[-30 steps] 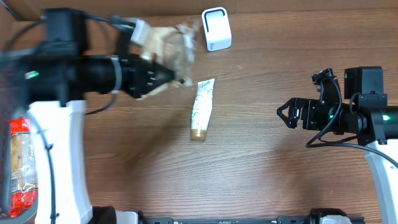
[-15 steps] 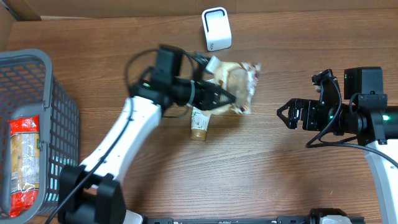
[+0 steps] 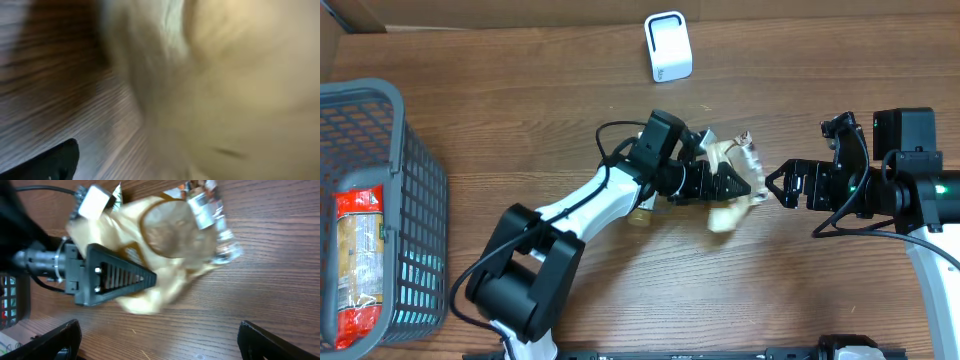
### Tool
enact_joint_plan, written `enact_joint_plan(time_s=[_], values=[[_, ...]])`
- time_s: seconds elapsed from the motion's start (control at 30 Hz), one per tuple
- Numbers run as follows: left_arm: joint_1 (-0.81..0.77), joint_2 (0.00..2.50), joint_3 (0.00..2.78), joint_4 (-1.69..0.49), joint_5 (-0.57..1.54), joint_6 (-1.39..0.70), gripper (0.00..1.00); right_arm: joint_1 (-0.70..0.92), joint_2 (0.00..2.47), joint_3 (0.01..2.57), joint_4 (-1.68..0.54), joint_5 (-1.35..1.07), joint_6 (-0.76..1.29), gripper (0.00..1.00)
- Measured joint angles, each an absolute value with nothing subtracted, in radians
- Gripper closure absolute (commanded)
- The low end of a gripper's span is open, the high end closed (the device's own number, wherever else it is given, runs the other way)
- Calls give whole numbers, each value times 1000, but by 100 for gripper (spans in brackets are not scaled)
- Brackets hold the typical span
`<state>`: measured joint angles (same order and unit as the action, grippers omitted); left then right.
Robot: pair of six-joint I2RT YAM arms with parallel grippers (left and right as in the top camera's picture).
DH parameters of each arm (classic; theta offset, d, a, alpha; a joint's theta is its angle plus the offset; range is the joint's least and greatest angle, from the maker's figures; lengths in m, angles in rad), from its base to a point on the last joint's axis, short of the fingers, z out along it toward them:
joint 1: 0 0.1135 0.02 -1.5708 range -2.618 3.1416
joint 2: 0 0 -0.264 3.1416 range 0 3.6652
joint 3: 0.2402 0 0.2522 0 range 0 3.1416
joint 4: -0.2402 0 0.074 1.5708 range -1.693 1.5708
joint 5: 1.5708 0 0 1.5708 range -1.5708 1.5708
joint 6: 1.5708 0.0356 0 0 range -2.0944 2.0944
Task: Scan the item barcode
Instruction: 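Carry the bread bag past the scanner and drop it on the table, then move the left gripper back into the basket toward the red package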
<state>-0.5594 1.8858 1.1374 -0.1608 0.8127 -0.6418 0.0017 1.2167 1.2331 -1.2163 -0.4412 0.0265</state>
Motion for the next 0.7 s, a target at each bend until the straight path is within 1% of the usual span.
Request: enact_joint_plan(time_s=[0.2, 0.4, 0.53, 0.63, 0.7], values=[[-491, 1890, 1137, -165, 810, -645, 0, 2, 1217, 1233, -1217, -441, 26, 0], [-324, 1805, 1137, -223, 805, -619, 0, 2, 1217, 1233, -1216, -441, 27, 0], [-236, 1652, 1161, -352, 772, -568, 0, 2, 1217, 1233, -1212, -441, 27, 0], [-236, 1539, 1254, -521, 722, -499, 0, 2, 1217, 1233, -1204, -441, 27, 0], [-243, 1480, 1362, -678, 662, -450, 0, 2, 1217, 1233, -1205, -440, 27, 0]])
